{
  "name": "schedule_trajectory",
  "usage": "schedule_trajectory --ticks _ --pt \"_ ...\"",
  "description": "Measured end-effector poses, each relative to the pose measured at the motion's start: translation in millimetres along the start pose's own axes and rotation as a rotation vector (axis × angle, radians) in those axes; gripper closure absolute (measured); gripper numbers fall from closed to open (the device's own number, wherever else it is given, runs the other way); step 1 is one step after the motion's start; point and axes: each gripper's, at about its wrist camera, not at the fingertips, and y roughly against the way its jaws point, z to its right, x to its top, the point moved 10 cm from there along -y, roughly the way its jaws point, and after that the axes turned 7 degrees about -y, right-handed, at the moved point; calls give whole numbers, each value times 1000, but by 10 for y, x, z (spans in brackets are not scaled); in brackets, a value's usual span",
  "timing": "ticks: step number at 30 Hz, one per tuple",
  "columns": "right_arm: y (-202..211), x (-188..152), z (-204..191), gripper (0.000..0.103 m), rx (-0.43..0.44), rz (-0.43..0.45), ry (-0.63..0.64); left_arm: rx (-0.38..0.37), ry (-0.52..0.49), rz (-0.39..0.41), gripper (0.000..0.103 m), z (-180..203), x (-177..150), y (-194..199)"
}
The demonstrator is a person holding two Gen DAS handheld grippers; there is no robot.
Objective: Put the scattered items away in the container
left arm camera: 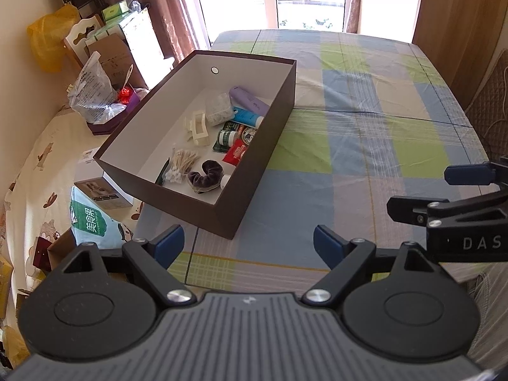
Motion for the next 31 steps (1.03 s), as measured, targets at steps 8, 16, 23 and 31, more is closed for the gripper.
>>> schedule_trajectory --ticks 8,16,23,31 --pt "-14 -20 -1 11 2 -4 1 -3 -10 4 17 41 1 -2" --pt "-21 -30 -2 11 5 -5 -1 5 -12 1 15 42 -13 -17" --pt "-21 -43 -8 11 7 -10 0 16 -5 -2 13 24 -17 -21" --pt "-28 -56 -19 11 8 -16 2 30 -1 4 13 4 -10 -9"
